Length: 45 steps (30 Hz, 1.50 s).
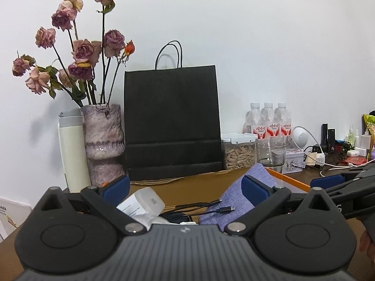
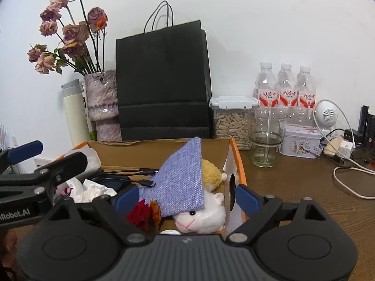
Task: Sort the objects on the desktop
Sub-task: 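Lower the caps into the box and open both grippers, then withdraw both grippers from the box toward the tissue and yellow block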
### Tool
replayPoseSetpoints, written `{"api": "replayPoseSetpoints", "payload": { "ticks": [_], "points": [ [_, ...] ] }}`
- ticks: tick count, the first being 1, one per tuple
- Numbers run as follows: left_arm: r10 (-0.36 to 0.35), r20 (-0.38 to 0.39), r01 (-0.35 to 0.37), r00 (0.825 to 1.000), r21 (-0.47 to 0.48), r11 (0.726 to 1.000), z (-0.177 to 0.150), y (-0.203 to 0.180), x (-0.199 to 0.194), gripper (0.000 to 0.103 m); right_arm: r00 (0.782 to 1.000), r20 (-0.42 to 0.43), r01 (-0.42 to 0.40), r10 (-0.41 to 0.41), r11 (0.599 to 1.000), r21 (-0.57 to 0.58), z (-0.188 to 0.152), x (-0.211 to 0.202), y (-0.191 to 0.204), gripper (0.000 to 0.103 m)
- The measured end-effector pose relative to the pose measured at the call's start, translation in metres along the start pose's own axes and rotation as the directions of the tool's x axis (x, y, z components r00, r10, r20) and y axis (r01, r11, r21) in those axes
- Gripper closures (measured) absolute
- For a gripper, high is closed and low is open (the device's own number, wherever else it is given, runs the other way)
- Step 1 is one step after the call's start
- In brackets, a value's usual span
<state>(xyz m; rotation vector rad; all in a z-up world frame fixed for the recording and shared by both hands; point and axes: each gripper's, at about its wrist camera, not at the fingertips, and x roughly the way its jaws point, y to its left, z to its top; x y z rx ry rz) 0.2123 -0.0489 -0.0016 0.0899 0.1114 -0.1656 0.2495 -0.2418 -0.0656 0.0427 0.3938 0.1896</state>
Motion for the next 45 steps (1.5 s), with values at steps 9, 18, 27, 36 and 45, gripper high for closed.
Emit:
{"api": "replayPoseSetpoints", "payload": {
  "ticks": [9, 18, 27, 36, 45],
  "points": [
    [0.026, -0.036, -0.025, 0.999, 0.024, 0.999, -0.009, 0.002, -0.022, 0.000, 0.999, -0.001, 0.044, -0.044, 0.999, -0.028, -0.020, -0.032, -0.004, 0.000],
    [0.036, -0.079, -0.035, 0.996, 0.017, 0.999, -0.017, 0.004, -0.053, 0.000, 0.996, -0.046, 0.066, -0.071, 0.994, -0.091, -0.039, -0.062, -0.001, 0.000],
    [-0.044, -0.249, 0.040, 0.967, -0.023, 0.999, -0.024, -0.008, -0.059, 0.000, 0.977, -0.176, 0.104, -0.117, 0.991, -0.084, -0.048, -0.050, -0.011, 0.004],
    [-0.121, -0.428, 0.093, 0.896, -0.085, 0.992, -0.036, -0.034, -0.031, 0.015, 0.966, -0.232, 0.099, -0.117, 0.991, -0.089, -0.051, -0.039, -0.017, 0.012],
    [-0.137, -0.489, 0.087, 0.862, -0.123, 0.989, -0.040, -0.043, -0.004, 0.036, 0.969, -0.241, 0.039, -0.061, 0.995, -0.096, -0.051, -0.036, -0.023, 0.020]
  ]
}}
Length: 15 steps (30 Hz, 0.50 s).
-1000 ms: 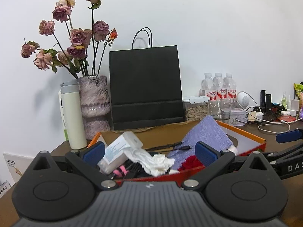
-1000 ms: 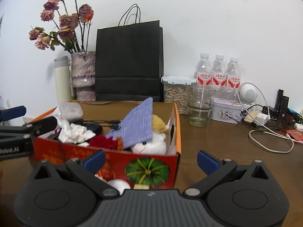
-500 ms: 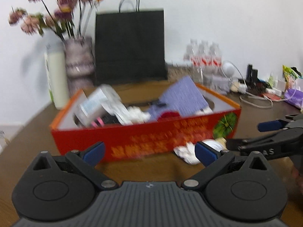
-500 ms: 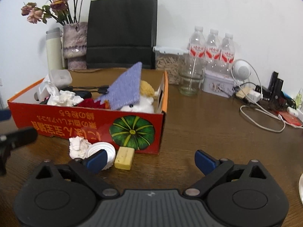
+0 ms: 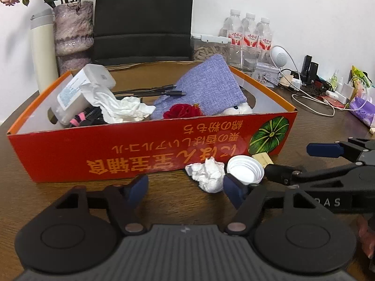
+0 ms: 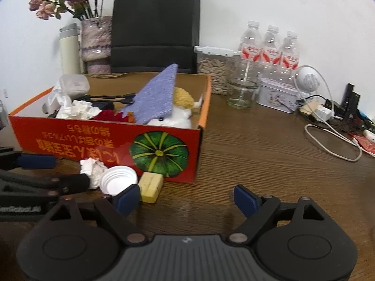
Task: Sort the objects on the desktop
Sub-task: 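Withdraw both grippers from the box toward the tissue and yellow block, then grasp the crumpled white tissue with the left gripper while the right gripper grasps the yellow block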
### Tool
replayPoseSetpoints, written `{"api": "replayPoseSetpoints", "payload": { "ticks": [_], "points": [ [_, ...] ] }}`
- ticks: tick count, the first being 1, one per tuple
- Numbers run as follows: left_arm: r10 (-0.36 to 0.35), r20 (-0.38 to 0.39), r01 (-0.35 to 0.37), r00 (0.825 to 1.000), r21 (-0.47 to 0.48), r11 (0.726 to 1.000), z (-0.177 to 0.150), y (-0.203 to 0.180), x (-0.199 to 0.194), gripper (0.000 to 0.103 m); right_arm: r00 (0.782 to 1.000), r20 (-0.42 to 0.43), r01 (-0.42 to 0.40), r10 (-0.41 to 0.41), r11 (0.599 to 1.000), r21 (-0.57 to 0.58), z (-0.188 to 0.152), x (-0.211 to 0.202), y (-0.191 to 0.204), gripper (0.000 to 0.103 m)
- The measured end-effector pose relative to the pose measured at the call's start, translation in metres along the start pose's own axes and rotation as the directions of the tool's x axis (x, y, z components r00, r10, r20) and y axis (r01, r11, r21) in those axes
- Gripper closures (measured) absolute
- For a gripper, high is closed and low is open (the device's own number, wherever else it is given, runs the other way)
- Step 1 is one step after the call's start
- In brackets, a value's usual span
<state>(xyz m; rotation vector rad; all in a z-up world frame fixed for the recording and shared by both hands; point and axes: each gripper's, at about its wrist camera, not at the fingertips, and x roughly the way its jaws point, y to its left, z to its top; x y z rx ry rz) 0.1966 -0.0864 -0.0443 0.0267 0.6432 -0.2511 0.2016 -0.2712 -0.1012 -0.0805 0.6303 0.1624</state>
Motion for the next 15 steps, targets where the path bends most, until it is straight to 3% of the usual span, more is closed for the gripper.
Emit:
{"api": "replayPoseSetpoints", "payload": {
  "ticks": [9, 15],
  "points": [
    [-0.019, -0.018, 0.018, 1.000, -0.024, 1.000, 0.0047, -0.0001, 0.0083, 0.054, 0.996, -0.013, -0.092, 0.092, 0.996, -0.016, 0.0030, 0.0035, 0.0015, 0.031],
    [-0.033, -0.020, 0.032, 0.999, -0.035, 0.999, 0.0062, 0.0004, 0.0101, 0.070, 0.983, -0.018, -0.184, 0.184, 0.983, -0.003, 0.0041, 0.0088, 0.0022, 0.056]
  ]
}}
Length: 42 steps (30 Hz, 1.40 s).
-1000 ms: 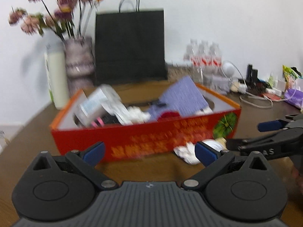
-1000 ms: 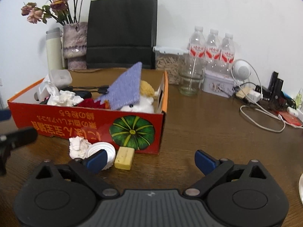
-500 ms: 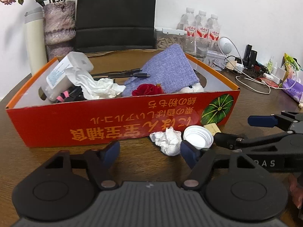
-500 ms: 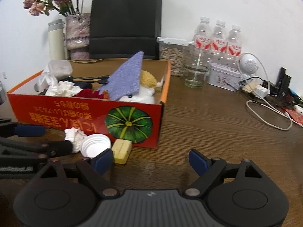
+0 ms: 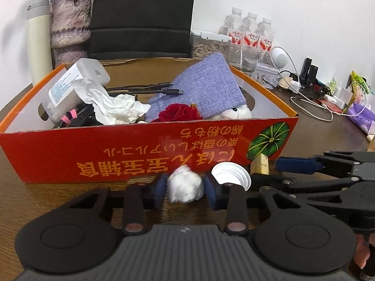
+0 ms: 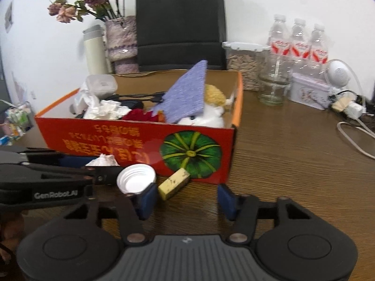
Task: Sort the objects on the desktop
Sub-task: 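Grasp the crumpled white tissue with the left gripper while the right gripper grasps the yellow block, then lift the tissue and yellow block and carry both over the box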
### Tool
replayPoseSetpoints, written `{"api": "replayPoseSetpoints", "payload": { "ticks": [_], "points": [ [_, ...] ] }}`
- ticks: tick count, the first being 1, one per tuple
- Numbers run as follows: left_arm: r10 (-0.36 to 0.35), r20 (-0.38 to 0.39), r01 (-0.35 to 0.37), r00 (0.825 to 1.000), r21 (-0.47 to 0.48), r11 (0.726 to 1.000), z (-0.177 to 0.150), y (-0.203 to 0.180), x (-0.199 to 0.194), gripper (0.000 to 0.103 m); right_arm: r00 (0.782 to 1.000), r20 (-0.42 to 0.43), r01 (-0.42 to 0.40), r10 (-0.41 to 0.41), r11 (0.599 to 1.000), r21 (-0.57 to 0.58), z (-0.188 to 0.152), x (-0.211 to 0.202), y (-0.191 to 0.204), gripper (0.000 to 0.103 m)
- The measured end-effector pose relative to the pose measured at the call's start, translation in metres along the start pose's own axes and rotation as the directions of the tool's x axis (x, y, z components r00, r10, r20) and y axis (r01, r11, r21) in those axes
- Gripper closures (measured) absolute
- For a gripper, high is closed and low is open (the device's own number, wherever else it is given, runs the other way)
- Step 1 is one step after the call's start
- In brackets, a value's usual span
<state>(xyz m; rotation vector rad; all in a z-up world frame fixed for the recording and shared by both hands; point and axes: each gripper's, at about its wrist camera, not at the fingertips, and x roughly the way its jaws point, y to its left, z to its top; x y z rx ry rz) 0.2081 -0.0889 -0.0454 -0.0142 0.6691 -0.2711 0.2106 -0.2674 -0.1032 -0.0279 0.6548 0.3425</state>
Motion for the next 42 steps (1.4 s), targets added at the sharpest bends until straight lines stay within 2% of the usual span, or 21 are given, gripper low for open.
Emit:
{"api": "replayPoseSetpoints", "payload": {
  "ticks": [5, 11, 27, 35, 42],
  "points": [
    [-0.005, 0.001, 0.005, 1.000, -0.002, 1.000, -0.001, 0.000, 0.000, 0.073, 1.000, 0.008, -0.030, 0.030, 0.999, -0.018, 0.000, 0.002, 0.003, 0.068],
    [-0.010, 0.002, 0.010, 1.000, -0.003, 1.000, -0.002, 0.000, 0.000, 0.073, 0.999, 0.012, -0.049, 0.049, 0.999, -0.018, 0.000, 0.001, 0.003, 0.074],
    [-0.016, 0.020, 0.016, 1.000, -0.007, 1.000, -0.004, 0.001, -0.008, 0.078, 0.998, 0.065, -0.020, 0.022, 0.999, -0.036, -0.002, -0.012, 0.010, 0.075],
    [-0.010, 0.057, 0.011, 0.998, -0.012, 1.000, -0.009, 0.004, -0.028, 0.078, 0.994, 0.113, 0.002, 0.005, 0.998, -0.067, -0.005, -0.027, 0.023, 0.075],
    [-0.027, 0.126, 0.031, 0.992, -0.030, 0.999, -0.007, 0.011, -0.058, 0.078, 0.980, 0.198, 0.025, -0.007, 0.996, -0.086, 0.001, -0.048, 0.037, 0.075]
  ]
}}
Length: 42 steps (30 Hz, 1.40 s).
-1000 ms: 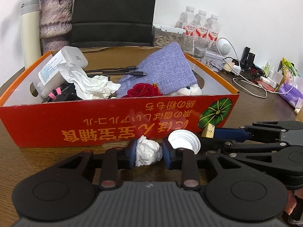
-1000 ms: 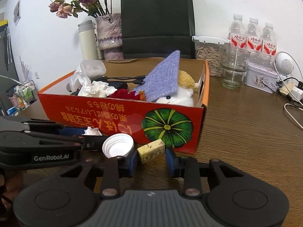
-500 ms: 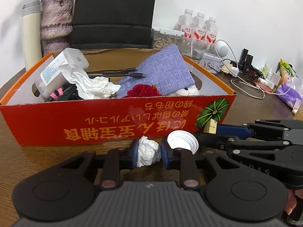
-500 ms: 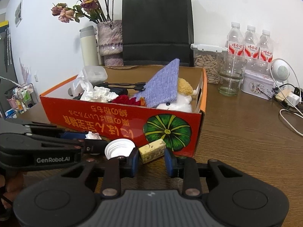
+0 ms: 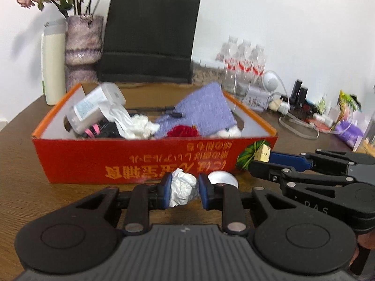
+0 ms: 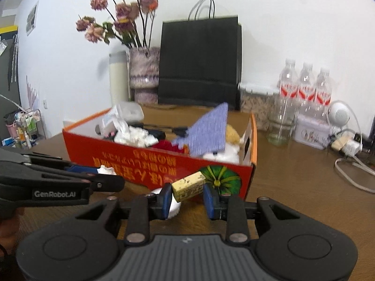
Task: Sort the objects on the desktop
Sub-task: 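Lift the tissue and yellow block and carry both over the box, then lower the tissue and block into the box and open both grippers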
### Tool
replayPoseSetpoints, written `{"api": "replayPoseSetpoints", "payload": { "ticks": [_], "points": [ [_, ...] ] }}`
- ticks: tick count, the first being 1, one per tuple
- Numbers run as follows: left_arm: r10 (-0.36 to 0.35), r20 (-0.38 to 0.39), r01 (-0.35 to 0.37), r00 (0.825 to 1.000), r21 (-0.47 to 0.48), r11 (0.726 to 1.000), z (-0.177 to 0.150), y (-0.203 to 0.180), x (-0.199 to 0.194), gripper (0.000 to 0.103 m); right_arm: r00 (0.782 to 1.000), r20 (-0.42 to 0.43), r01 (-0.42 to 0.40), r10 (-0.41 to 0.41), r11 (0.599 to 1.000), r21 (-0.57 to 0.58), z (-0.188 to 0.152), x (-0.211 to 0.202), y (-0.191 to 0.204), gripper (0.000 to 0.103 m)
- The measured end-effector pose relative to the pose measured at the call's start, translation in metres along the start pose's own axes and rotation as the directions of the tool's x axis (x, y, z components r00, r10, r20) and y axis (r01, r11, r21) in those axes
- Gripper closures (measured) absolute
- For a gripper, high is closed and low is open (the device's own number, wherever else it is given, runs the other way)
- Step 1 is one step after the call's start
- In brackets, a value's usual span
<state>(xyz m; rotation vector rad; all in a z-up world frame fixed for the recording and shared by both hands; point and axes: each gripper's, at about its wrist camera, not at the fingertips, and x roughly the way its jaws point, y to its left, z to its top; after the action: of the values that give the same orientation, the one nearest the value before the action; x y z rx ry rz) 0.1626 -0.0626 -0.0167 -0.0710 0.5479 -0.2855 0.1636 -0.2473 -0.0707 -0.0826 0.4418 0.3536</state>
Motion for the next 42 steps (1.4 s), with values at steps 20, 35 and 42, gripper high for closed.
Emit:
{"api": "replayPoseSetpoints", "payload": {
  "ticks": [20, 35, 42],
  "points": [
    [0.082, 0.223, -0.078, 0.971, -0.026, 0.997, 0.072, 0.031, 0.011, 0.078, 0.994, 0.105, 0.014, -0.020, 0.998, 0.056, 0.065, 0.054, 0.010, 0.075],
    [0.129, 0.140, -0.140, 0.982, 0.068, 0.988, 0.064, 0.043, 0.075, 0.078, 0.999, -0.005, 0.035, -0.035, 0.999, 0.008, 0.052, 0.113, -0.004, 0.075],
    [0.141, 0.141, -0.153, 0.980, 0.073, 0.986, 0.061, 0.042, 0.075, 0.076, 0.999, -0.010, 0.041, -0.041, 0.999, 0.016, 0.047, 0.111, -0.003, 0.073]
  ]
}}
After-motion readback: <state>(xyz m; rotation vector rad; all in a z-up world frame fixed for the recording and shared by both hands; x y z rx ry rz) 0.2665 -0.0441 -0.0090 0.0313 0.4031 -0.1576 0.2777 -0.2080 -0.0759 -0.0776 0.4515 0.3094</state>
